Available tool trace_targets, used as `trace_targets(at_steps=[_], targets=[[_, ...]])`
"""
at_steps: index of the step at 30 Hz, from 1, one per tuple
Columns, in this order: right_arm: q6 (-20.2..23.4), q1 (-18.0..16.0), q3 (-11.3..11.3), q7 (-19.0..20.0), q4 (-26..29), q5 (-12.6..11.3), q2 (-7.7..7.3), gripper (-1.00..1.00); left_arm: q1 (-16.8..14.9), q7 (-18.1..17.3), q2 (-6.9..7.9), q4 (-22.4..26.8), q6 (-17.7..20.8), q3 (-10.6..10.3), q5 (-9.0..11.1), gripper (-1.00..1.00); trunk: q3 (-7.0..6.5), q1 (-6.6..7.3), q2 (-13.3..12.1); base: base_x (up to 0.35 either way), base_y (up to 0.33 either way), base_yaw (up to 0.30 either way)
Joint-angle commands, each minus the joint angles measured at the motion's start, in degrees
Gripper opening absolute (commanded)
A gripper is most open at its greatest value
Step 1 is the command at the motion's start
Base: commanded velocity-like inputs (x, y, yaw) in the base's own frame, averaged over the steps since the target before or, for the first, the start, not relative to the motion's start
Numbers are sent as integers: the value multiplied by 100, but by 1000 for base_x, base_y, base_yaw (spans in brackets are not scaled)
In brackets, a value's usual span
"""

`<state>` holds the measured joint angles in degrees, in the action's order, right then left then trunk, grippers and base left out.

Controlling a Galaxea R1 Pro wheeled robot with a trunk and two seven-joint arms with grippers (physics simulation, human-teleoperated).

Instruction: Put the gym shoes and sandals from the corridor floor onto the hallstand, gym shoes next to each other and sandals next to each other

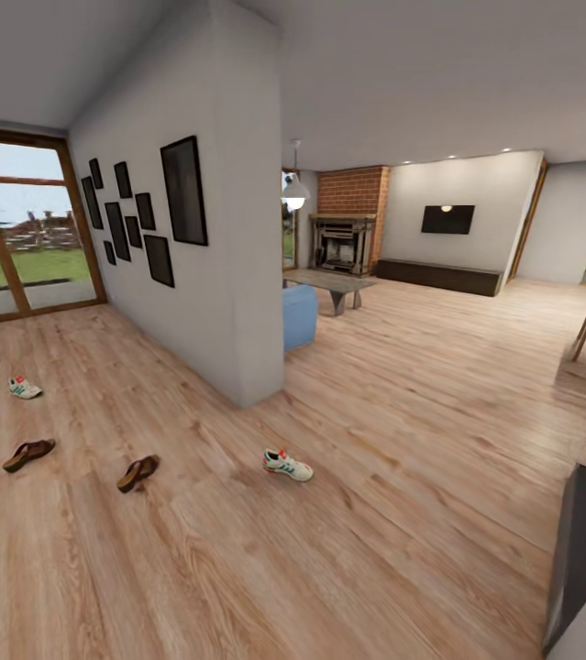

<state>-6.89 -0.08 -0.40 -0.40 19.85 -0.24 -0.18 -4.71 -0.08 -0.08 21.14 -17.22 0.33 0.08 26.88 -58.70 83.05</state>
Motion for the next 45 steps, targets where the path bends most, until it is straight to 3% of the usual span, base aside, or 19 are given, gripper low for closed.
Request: trace_targets(at_steps=[1, 20, 45], targets=[[-14, -1, -4, -4, 1, -3, 0, 100, -3, -1, -3, -5, -19, 3, 1, 100, 5, -3, 3, 305, 167, 0], [-14, -1, -5, -4, 1, -4, 0, 100, -3, -1, -2, -5, -18, 4, 1, 100, 5, -3, 3, 289, 186, -22], [-14, -1, -12, -4, 1, -6, 0, 100, -3, -1, -3, -5, -19, 4, 1, 100, 5, -3, 3, 231, 209, -270]])
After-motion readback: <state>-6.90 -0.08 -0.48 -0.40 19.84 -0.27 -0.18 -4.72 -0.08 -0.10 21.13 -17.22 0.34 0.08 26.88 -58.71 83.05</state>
